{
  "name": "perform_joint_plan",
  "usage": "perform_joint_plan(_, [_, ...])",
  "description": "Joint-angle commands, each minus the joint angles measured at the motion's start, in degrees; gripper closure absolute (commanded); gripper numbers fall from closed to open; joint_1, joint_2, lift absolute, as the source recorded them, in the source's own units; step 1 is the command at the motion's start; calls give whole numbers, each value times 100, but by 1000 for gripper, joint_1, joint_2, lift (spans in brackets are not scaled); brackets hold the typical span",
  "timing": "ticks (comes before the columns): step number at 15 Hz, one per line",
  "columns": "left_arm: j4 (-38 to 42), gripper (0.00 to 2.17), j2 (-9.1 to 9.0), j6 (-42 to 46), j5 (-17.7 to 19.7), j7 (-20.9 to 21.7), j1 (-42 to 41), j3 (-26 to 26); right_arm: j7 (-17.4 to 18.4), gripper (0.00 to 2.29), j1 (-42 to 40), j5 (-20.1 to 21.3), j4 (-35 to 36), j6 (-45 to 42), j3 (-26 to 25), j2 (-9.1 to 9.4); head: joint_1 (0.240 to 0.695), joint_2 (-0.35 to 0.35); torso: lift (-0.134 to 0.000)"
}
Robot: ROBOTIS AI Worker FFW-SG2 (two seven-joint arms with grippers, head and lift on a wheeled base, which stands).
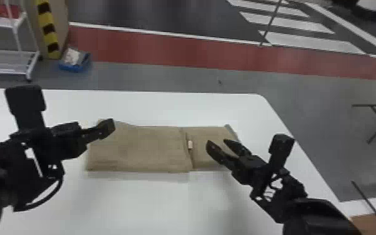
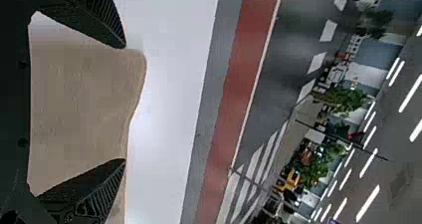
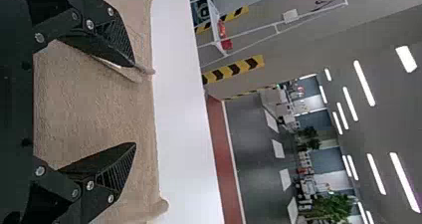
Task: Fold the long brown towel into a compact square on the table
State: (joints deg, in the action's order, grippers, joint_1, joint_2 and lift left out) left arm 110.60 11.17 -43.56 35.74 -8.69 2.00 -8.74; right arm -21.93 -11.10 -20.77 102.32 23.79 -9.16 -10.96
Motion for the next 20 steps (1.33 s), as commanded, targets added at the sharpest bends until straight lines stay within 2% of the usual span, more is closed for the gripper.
perform_joint_plan(1, [234,83,395,439,-788,8,-208,-13,330,407,143,82,51,395,494,6,695,-159,-128])
perform_joint_plan(3, [277,83,535,738,-1341,-1,-331,-66,585,407,293,223,51,570,863,50,695,-98,-128])
perform_joint_plan(5, [286,87,614,844,-1350,8,-410,-22,769,407,433,346,51,799,1021,138,695,-27,-128])
perform_joint_plan(7, [304,87,658,1002,-1350,17,-498,-22,848,407,565,442,42,1186,1118,156,695,1,-128])
perform_joint_plan(10, [304,87,702,1055,-1350,34,-525,-22,1068,478,530,495,51,1291,1153,164,695,18,-128])
perform_joint_plan(13, [330,87,693,1055,-1350,69,-534,-57,1094,478,495,495,51,1291,1100,156,695,17,-128])
perform_joint_plan(15, [330,87,693,1055,-1341,69,-534,-66,1094,647,556,495,51,1309,1118,156,695,10,-128])
perform_joint_plan(17, [339,87,685,1037,-1341,52,-542,-66,1094,704,635,451,51,1326,1135,156,695,8,-128])
perform_joint_plan(18, [357,87,685,1037,-1315,43,-551,-49,1086,849,635,442,51,1309,1153,156,695,8,-128])
perform_joint_plan(20, [374,87,685,967,-1245,52,-569,-13,1050,971,706,416,42,1344,1127,156,695,11,-128])
